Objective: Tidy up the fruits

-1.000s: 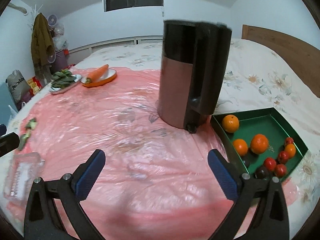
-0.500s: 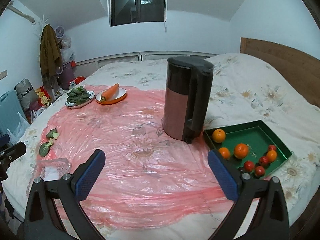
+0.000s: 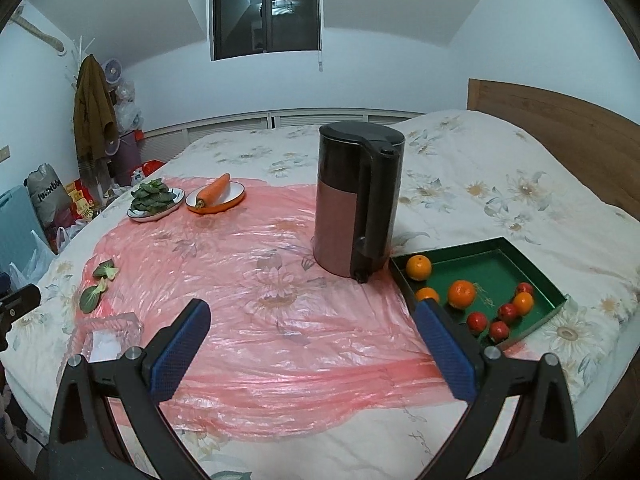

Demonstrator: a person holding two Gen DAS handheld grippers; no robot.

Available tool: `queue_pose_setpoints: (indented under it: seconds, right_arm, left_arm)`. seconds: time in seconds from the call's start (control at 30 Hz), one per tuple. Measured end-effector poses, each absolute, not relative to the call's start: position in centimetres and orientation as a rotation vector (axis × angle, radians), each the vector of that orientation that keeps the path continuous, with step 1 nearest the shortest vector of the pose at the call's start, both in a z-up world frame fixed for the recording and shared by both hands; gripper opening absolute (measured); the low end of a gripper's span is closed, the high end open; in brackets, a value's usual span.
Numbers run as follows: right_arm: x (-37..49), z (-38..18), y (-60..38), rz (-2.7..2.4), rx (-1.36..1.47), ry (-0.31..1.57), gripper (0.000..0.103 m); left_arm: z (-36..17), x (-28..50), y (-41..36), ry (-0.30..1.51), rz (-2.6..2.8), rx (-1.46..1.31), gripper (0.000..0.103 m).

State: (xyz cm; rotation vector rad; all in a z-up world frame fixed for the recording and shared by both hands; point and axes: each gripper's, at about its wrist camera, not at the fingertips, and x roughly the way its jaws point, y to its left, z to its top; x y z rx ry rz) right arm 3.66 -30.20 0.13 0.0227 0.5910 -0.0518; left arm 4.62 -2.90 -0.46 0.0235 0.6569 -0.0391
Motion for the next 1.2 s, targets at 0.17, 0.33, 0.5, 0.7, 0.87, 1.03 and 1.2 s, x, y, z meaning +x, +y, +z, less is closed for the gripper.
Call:
queue_pose_setpoints:
  seconds: [0.17, 0.33, 0.5, 0.7, 0.87, 1.03, 1.2]
  right_arm:
    - [3.4, -0.1, -30.3, -0.061, 0.02, 0.596, 0.103]
    - [3.4, -0.6, -30.4, -0.07, 0.011, 0.603, 0.103]
    - [3.7, -0.9, -30.4, -0.075, 0.002, 0.611, 0.103]
    - [4.2, -1.4, -30.4, -0.073, 0.002, 0.621, 0.103]
    - [4.3, -1.5, -30.4, -0.074, 0.003, 0.621, 0.103]
    - [4.8, -2.1, -30.1, -0.071, -0.001, 0.628, 0.103]
    - [5.0, -2.2, -30.1, -0.073, -0.004, 0.629, 0.103]
  left_arm:
    - [-0.7, 4.5, -2.8, 0.659, -0.042, 0.029, 0.097]
    - [-1.0, 4.6, -2.6, 0.665, -0.051, 0.021, 0.097]
    - [-1.6, 5.1, -2.0, 0.686, -0.051, -0.001, 0.097]
    - [-2.0, 5.5, -1.6, 0.687, -0.045, -0.003, 0.097]
    - [-2.3, 5.8, -1.4, 0.691, -0.038, -0.003, 0.097]
    - [-2.7, 6.3, -1.2, 0.702, -0.037, -0.005, 0.097]
    - [-2.7, 6.5, -1.1, 0.7, -0.036, -0.006, 0.097]
